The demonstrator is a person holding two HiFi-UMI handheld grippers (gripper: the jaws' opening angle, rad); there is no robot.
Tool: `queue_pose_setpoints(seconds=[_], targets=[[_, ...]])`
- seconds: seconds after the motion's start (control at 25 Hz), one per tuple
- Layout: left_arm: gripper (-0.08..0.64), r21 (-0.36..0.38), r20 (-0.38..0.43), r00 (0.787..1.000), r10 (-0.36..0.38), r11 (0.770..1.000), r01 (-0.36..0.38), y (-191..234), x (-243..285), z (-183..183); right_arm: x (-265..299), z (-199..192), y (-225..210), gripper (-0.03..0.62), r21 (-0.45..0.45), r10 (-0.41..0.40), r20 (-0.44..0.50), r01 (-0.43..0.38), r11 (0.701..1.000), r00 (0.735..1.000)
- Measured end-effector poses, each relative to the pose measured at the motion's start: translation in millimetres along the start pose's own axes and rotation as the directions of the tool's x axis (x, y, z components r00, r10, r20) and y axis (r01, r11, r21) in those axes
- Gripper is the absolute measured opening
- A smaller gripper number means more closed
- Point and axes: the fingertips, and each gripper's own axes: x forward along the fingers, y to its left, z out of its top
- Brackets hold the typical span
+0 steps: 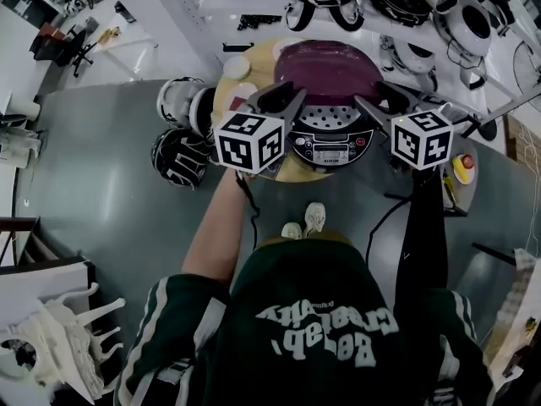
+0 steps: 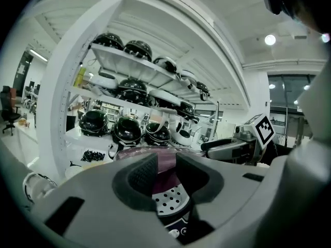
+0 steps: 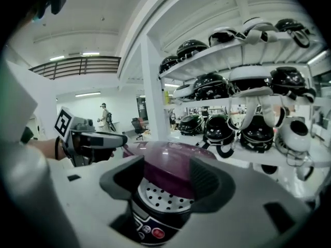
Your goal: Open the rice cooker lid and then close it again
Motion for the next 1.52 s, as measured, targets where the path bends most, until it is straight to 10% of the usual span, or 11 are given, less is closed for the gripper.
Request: queue_pose_setpoints(seconds=[0.72,1.52], targets=[[0.121,-0.065,-0.144,0.989,-0.032,0.998,0.023,0.5,4.6,-91.1,20.9,-79.5,19.4,0.284,0.149,0.01,-0.074,0.001,0.989,0.997],[0.121,-0.105,-0.199,0.979,-0.038,0.994,0.017,3.5,18.5,-114.7,34.3,-103.5,10.1,0.261,0.228,-0.034,-0.151,0.069,0.971,0.988]])
